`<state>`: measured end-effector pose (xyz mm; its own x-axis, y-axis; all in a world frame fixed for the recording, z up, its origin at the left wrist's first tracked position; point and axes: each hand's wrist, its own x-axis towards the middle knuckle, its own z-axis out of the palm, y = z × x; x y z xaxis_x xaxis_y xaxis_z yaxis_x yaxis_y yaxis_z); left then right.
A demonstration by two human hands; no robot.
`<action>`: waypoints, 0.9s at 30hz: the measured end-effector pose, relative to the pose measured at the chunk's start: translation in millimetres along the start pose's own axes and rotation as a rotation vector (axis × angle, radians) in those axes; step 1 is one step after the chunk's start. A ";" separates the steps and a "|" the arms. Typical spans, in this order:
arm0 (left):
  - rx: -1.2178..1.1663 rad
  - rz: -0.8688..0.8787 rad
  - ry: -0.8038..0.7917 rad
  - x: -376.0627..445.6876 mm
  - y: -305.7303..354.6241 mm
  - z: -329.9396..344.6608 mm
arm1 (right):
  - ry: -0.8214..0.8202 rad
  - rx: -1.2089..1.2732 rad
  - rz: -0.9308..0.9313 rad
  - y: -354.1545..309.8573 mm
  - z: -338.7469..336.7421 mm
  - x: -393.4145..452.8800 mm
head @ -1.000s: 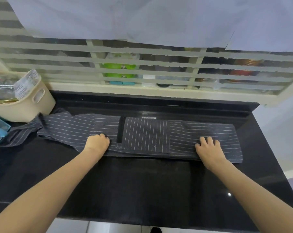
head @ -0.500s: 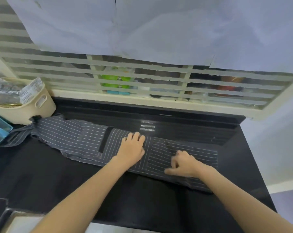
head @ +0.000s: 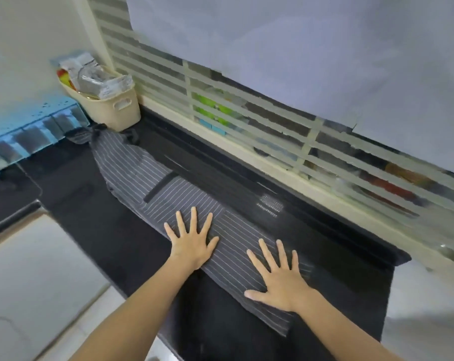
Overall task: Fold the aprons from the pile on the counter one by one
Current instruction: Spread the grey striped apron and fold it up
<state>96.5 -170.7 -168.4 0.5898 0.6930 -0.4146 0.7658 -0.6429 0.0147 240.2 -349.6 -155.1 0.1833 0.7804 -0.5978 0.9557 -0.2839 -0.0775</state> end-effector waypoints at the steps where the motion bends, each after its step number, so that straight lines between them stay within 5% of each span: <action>1: -0.016 -0.005 0.012 -9.6 1.2 3.7 | -0.004 -0.002 0.005 -1.6 -0.6 -0.3; 5: 0.045 0.100 0.288 -45.5 -3.9 28.6 | 0.011 -0.006 0.032 -35.4 -4.9 2.9; 11: 0.017 0.195 0.599 -77.5 -18.7 45.3 | 0.059 -0.074 -0.195 -67.2 -16.5 -1.3; 15: 0.030 0.275 0.605 -94.0 -31.7 62.1 | 0.318 -0.376 -0.553 -25.3 -22.5 -7.2; 21: -0.162 0.265 0.477 -110.6 -38.3 68.2 | 0.291 -0.514 -0.758 4.8 -16.5 4.5; 24: -0.506 0.136 0.279 -114.1 -47.9 63.2 | 0.210 -0.364 -0.812 -0.1 -22.2 2.2; 27: -1.026 -0.028 0.060 -122.5 -52.8 44.1 | 0.054 0.141 -0.521 -26.1 -36.9 7.4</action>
<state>-27.5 -236.1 -158.5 0.5589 0.7367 -0.3807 0.6128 -0.0577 0.7881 225.1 -315.8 -128.1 -0.2916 0.8644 -0.4097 0.8835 0.0793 -0.4616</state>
